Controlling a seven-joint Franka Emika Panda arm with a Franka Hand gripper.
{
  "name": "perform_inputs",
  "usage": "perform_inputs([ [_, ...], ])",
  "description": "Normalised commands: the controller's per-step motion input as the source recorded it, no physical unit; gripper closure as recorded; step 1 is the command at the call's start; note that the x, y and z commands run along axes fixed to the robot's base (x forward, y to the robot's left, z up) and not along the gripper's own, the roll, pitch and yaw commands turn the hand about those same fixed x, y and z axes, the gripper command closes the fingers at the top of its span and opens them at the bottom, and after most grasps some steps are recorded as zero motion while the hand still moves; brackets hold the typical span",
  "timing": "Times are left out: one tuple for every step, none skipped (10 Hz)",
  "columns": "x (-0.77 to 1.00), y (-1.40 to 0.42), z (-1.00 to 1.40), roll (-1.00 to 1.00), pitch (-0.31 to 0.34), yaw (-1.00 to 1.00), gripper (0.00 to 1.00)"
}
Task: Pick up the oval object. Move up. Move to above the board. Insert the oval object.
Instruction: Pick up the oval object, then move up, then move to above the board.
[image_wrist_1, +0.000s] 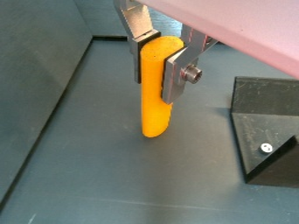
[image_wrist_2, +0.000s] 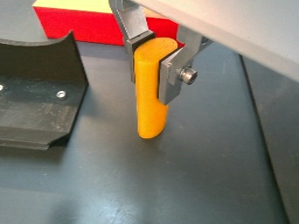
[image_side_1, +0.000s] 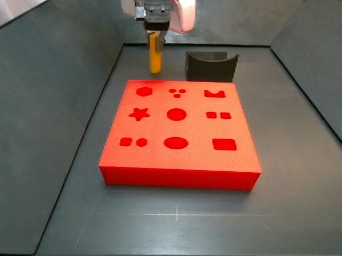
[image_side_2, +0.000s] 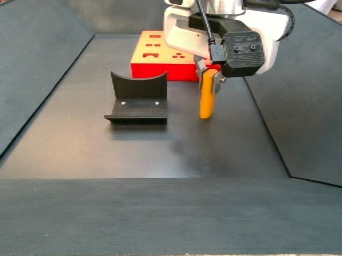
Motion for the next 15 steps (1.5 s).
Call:
perform_inputs([
  [0.00, 0.00, 0.00, 0.00, 0.000, 0.00, 1.00],
  [0.00, 0.00, 0.00, 0.00, 0.000, 0.00, 1.00],
  [0.00, 0.00, 0.00, 0.00, 0.000, 0.00, 1.00],
  [0.00, 0.00, 0.00, 0.00, 0.000, 0.00, 1.00],
  [0.00, 0.00, 0.00, 0.00, 0.000, 0.00, 1.00],
  [0.00, 0.00, 0.00, 0.00, 0.000, 0.00, 1.00],
  [0.00, 0.00, 0.83, 0.00, 0.000, 0.00, 1.00],
  [-0.01, -0.01, 0.82, 0.00, -0.005, 0.00, 1.00],
  [-0.02, 0.00, 0.72, 0.01, 0.000, 0.00, 1.00],
  [-0.03, 0.00, 0.52, 0.01, 0.008, 0.00, 1.00],
  [-0.03, 0.00, 0.36, 0.02, 0.012, -0.01, 1.00],
  [0.02, -0.05, 1.00, -0.01, -0.453, 0.28, 1.00],
  [0.02, -0.05, 1.00, -0.01, -0.431, 0.27, 1.00],
  [0.00, -0.05, 1.00, -0.01, -0.323, 0.18, 1.00],
  [0.00, -0.05, 1.00, -0.01, -0.236, 0.12, 1.00],
])
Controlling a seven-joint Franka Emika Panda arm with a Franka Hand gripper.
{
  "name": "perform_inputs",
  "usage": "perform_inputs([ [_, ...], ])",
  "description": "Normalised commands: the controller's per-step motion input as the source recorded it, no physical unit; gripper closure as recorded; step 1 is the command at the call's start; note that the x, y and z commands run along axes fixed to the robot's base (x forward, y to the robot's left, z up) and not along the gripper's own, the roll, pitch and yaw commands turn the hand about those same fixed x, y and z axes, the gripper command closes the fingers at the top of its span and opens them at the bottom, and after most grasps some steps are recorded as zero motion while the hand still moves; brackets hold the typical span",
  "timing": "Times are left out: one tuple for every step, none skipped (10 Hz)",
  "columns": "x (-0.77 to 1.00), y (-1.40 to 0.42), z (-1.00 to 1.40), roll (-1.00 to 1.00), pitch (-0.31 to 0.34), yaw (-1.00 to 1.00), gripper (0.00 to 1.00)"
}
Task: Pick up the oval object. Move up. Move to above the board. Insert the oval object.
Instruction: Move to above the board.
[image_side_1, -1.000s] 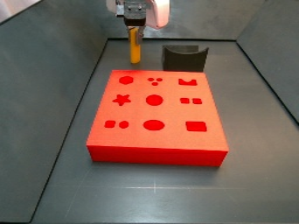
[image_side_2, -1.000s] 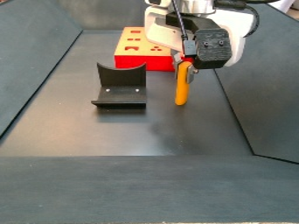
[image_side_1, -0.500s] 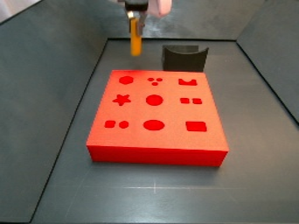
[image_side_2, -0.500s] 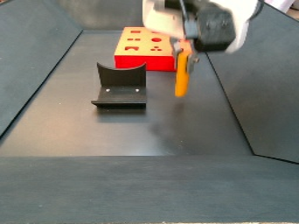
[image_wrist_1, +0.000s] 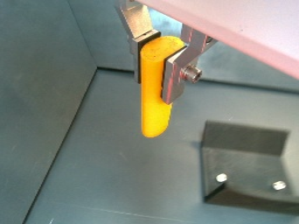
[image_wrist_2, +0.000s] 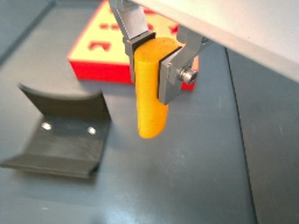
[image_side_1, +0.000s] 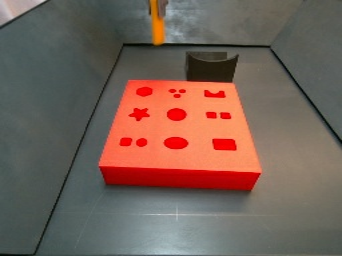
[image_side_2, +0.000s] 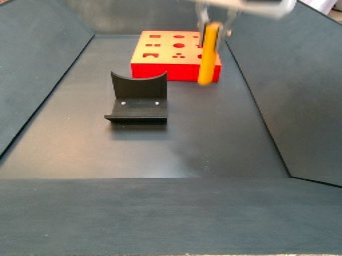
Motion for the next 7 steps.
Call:
perform_inputs([
  [0.00, -0.05, 1.00, -0.01, -0.113, 0.07, 1.00],
  [0.00, -0.05, 1.00, -0.01, -0.058, 0.05, 1.00],
  [0.00, -0.04, 1.00, 0.00, 0.008, 0.03, 1.00],
  [0.00, -0.04, 1.00, 0.01, 0.038, 0.03, 1.00],
  [0.01, -0.03, 0.87, 0.01, 0.070, 0.03, 1.00],
  [0.02, -0.02, 0.69, 0.02, 0.086, 0.02, 1.00],
  [0.01, -0.02, 0.46, 0.03, 0.093, 0.02, 1.00],
])
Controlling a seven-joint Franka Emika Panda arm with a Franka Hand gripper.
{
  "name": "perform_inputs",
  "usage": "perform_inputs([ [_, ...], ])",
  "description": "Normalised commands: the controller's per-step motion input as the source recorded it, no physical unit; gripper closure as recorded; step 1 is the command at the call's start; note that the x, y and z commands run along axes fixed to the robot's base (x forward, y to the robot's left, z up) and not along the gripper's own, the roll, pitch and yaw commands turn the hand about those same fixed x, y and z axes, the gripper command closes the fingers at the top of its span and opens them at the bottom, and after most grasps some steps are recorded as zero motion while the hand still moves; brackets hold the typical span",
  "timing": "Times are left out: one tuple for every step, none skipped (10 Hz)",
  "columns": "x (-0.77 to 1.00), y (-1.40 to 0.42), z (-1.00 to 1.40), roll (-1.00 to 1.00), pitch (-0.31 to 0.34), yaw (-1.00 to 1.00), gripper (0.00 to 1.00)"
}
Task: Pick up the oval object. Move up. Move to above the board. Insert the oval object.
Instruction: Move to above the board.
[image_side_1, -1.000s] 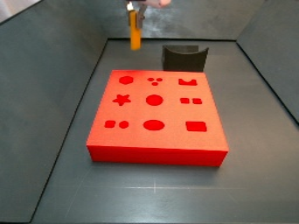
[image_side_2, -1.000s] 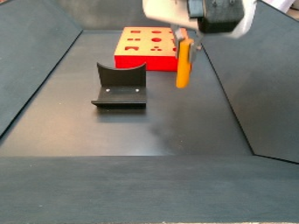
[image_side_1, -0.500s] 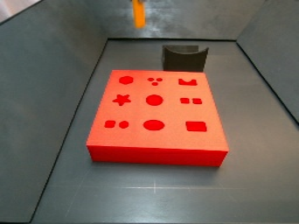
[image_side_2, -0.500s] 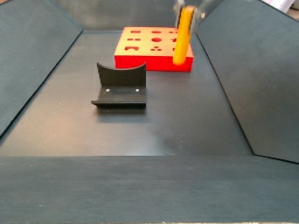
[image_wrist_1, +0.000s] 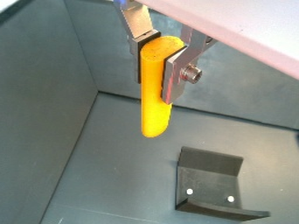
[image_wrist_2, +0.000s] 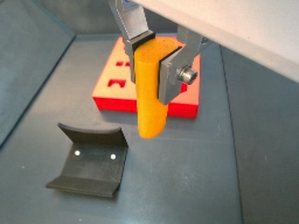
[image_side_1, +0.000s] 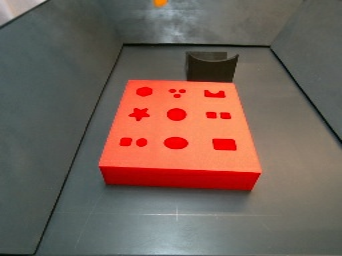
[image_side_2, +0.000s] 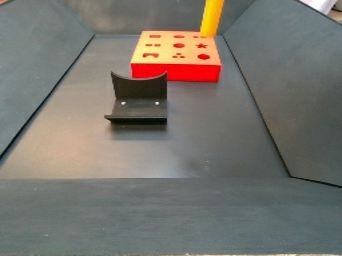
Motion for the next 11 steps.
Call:
perform_inputs([
  [0.01, -0.02, 0.34, 0.03, 0.092, 0.02, 1.00],
  [0.10, -1.00, 0.19, 0.03, 0.295, 1.00, 1.00],
  [0.10, -1.00, 0.18, 0.03, 0.293, 1.00, 1.00],
  [0.11, -1.00, 0.19, 0.03, 0.317, 1.00, 1.00],
  [0.11, -1.00, 0.19, 0.01, 0.330, 1.00, 1.00],
  [0.12, -1.00, 0.19, 0.01, 0.348, 1.00, 1.00],
  [0.13, -1.00, 0.19, 0.00, 0.365, 1.00, 1.00],
  [0.14, -1.00, 0.19, 0.01, 0.353, 0.84, 1.00],
  [0.15, -1.00, 0.19, 0.01, 0.285, 0.60, 1.00],
  [0.16, -1.00, 0.19, 0.03, 0.196, 0.31, 1.00],
  [0.17, -1.00, 0.19, 0.02, 0.163, 0.21, 1.00],
])
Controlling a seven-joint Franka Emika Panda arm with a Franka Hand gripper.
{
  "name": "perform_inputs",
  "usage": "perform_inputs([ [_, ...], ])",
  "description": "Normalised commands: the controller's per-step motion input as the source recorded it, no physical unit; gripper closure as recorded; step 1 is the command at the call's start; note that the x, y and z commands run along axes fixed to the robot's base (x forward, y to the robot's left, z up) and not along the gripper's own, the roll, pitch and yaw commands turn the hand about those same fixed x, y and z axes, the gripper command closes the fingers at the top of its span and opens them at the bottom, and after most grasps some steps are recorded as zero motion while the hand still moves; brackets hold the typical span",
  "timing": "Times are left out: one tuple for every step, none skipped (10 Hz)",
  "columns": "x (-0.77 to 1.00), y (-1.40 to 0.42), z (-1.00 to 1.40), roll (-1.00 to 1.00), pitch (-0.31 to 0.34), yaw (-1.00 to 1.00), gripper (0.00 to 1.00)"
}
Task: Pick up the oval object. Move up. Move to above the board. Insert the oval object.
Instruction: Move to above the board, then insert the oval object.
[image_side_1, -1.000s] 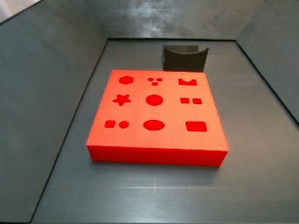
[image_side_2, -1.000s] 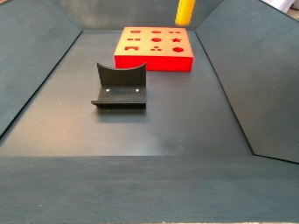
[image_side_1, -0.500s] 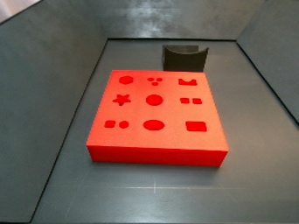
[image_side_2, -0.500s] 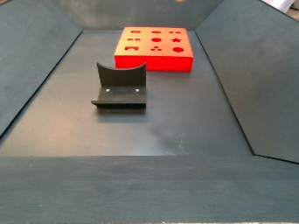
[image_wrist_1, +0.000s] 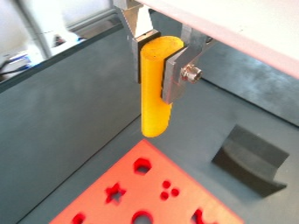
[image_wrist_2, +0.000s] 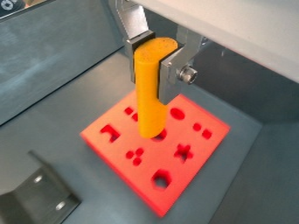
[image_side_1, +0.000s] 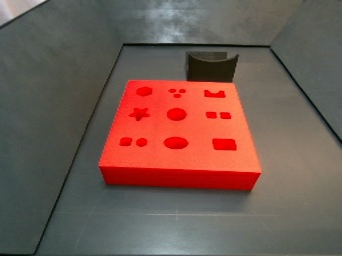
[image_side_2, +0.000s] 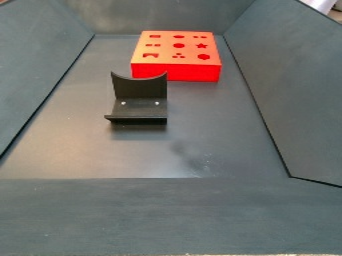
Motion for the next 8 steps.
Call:
perform_inputs([
  [0.18, -1.00, 0.20, 0.03, 0.123, 0.10, 1.00],
  [0.21, -0.97, 0.20, 0.02, 0.108, 0.05, 1.00],
  [0.16, -0.58, 0.12, 0.03, 0.109, 0.01, 1.00],
  [0.12, -0.35, 0.07, 0.04, 0.102, 0.02, 1.00],
  [0.08, -0.19, 0.05, 0.05, 0.080, 0.01, 1.00],
  [0.00, 0.00, -0.07, -0.06, 0.017, 0.00, 1.00],
  [0.00, 0.00, -0.02, 0.00, 0.004, 0.00, 1.00],
  [0.00, 0.00, -0.09, 0.00, -0.003, 0.00, 1.00],
])
